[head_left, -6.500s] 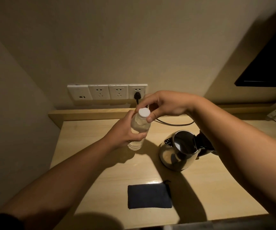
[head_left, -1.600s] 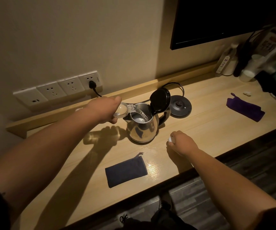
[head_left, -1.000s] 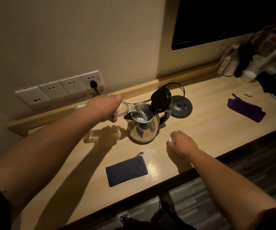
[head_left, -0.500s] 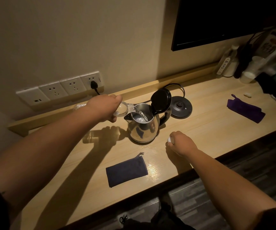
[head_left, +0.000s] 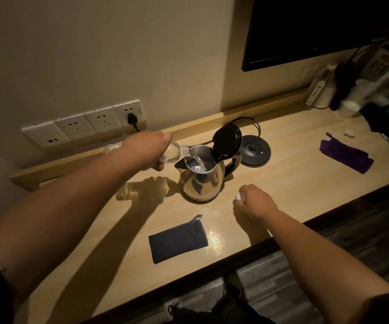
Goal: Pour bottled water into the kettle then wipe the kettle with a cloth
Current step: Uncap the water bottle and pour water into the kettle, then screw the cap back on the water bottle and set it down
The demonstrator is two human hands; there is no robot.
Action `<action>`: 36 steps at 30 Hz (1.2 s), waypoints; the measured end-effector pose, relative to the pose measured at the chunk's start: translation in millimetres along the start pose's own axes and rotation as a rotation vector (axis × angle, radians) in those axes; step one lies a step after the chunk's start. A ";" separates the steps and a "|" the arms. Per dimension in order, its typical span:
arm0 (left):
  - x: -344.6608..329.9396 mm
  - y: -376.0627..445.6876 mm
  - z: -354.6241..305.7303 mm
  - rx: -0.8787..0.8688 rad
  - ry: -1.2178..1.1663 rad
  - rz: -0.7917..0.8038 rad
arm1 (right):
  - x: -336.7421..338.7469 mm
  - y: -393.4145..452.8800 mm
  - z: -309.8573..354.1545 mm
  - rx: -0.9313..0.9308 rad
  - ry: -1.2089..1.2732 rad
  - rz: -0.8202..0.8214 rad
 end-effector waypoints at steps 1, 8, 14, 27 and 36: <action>-0.8 0.3 0.0 0.004 -0.017 -0.001 | 0.4 0.4 0.4 0.003 0.006 0.000; -7.7 -1.7 -3.4 0.021 -0.208 -0.031 | 10.9 2.7 12.1 0.018 0.119 -0.057; -17.2 -7.3 -3.3 0.051 -0.505 -0.055 | 27.5 -1.2 28.1 0.051 0.229 -0.116; -38.6 -26.3 -5.6 0.139 -1.101 -0.187 | 87.3 -24.9 93.2 0.211 0.549 -0.115; -42.0 -51.0 4.1 0.193 -1.227 -0.232 | 75.2 -30.2 111.8 0.144 0.621 -0.201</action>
Point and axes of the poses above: each hand's wrist, its own y-axis towards the middle knuckle, its own x-axis out of the back of the hand, z = x × y, the point moved 1 cm from there along y, towards the middle knuckle, and after that the axes turned 2 degrees about -y, right-handed, at the moved point
